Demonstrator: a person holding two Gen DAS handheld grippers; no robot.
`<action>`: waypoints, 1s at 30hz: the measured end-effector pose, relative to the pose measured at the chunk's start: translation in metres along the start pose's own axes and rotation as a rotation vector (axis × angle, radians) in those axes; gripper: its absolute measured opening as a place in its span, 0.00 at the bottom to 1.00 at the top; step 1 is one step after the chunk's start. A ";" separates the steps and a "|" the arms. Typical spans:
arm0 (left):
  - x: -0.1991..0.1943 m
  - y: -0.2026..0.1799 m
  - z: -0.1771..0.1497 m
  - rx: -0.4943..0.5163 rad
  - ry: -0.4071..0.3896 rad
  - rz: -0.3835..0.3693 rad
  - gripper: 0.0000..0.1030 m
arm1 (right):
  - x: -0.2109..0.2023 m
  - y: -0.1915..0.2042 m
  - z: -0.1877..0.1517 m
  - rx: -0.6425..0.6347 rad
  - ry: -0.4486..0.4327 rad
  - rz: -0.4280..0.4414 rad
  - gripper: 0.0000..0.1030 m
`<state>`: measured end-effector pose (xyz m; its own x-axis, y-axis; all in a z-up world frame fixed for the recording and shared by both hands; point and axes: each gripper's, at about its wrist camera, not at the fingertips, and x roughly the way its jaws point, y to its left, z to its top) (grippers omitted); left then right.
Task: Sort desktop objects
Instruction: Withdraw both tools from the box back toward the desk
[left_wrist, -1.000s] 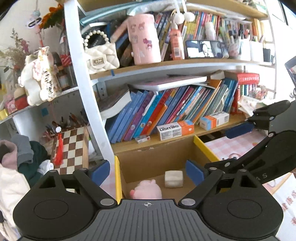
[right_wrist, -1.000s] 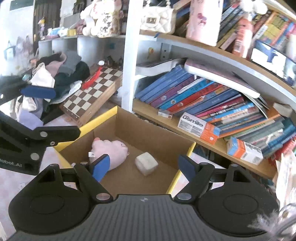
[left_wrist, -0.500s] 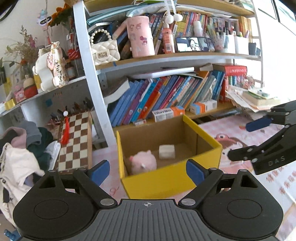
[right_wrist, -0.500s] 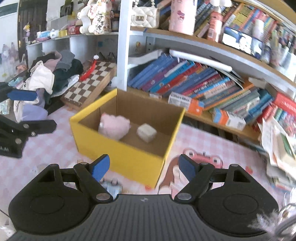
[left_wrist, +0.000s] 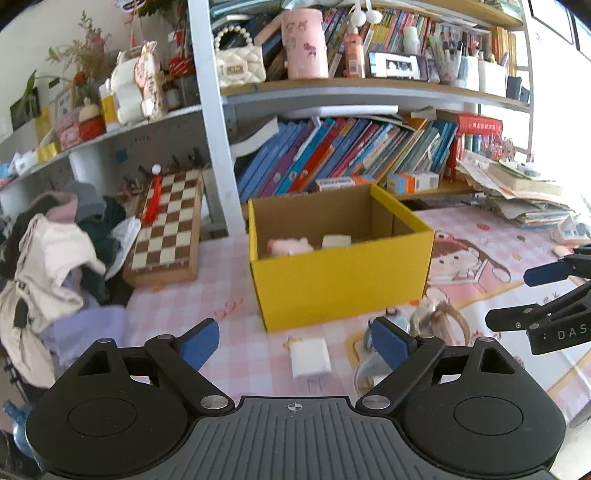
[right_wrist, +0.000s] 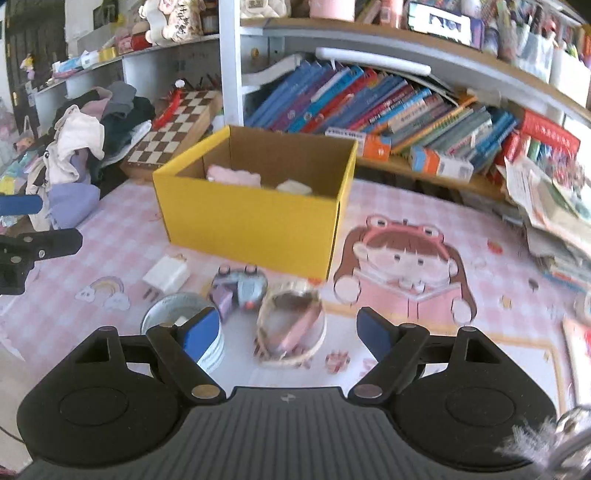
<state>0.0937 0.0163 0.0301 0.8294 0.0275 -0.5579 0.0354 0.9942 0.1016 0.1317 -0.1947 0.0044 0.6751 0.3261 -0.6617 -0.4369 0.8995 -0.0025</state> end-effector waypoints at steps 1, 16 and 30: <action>-0.001 0.000 -0.003 -0.003 0.005 0.002 0.89 | -0.001 0.002 -0.004 0.005 0.001 -0.001 0.79; -0.014 -0.009 -0.040 -0.022 0.056 0.009 0.89 | -0.010 0.025 -0.054 0.007 0.062 -0.035 0.79; -0.018 -0.026 -0.055 0.024 0.064 -0.023 0.89 | -0.008 0.044 -0.071 -0.016 0.095 -0.031 0.82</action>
<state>0.0474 -0.0040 -0.0081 0.7912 0.0119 -0.6114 0.0679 0.9919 0.1071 0.0648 -0.1784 -0.0432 0.6295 0.2688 -0.7290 -0.4265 0.9038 -0.0350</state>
